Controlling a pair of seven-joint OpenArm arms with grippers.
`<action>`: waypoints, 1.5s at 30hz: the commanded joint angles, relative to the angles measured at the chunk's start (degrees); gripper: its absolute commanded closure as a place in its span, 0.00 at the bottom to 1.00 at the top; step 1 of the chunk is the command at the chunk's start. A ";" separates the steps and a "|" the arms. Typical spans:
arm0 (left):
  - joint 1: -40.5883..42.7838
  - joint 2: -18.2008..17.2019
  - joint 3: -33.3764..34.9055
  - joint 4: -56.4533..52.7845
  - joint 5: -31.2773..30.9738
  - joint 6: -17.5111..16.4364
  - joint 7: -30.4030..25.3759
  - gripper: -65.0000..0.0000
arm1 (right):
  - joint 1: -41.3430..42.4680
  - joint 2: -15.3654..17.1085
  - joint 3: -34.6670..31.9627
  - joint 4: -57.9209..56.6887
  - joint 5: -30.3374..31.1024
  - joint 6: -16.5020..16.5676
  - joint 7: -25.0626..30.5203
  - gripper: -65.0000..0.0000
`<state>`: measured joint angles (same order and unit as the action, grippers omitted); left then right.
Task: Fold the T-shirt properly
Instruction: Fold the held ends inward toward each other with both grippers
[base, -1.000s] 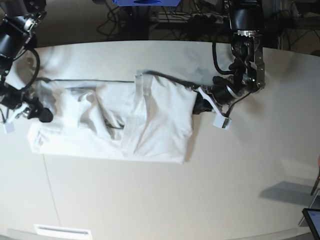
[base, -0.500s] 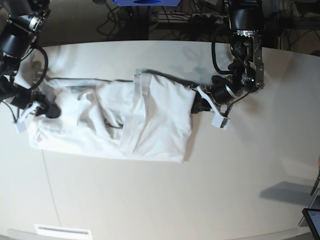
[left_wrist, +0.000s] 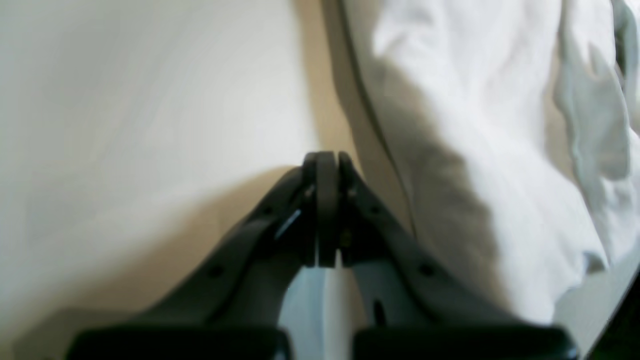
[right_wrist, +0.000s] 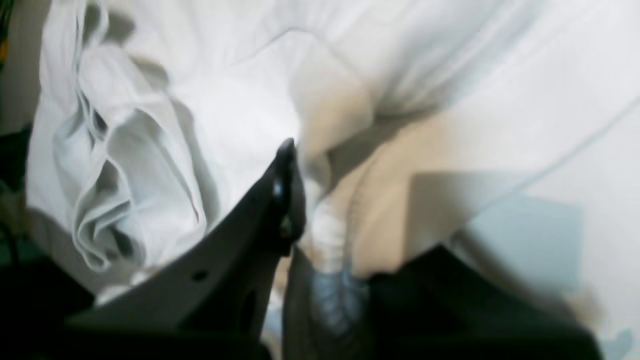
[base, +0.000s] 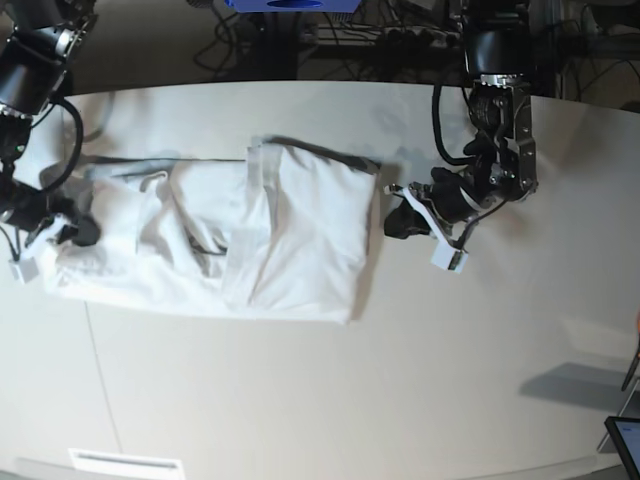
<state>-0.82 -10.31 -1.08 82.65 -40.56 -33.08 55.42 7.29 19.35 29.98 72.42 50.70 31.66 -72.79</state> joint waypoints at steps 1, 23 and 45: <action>-1.25 0.15 -0.28 0.82 -0.89 -0.46 0.10 1.00 | 0.23 0.38 0.31 3.05 1.74 -0.93 1.19 1.00; -9.25 7.01 9.74 -7.09 -0.81 -0.46 0.27 1.00 | -4.08 -3.93 -8.04 29.95 1.57 -24.93 1.19 1.00; -10.92 7.18 9.74 -7.44 -0.81 -0.46 0.54 1.00 | -4.96 -4.10 -30.64 33.64 1.48 -41.46 12.44 1.00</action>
<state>-10.48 -3.36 8.67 74.46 -40.07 -33.06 57.01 1.39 14.81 -0.78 104.75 50.81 -10.48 -61.25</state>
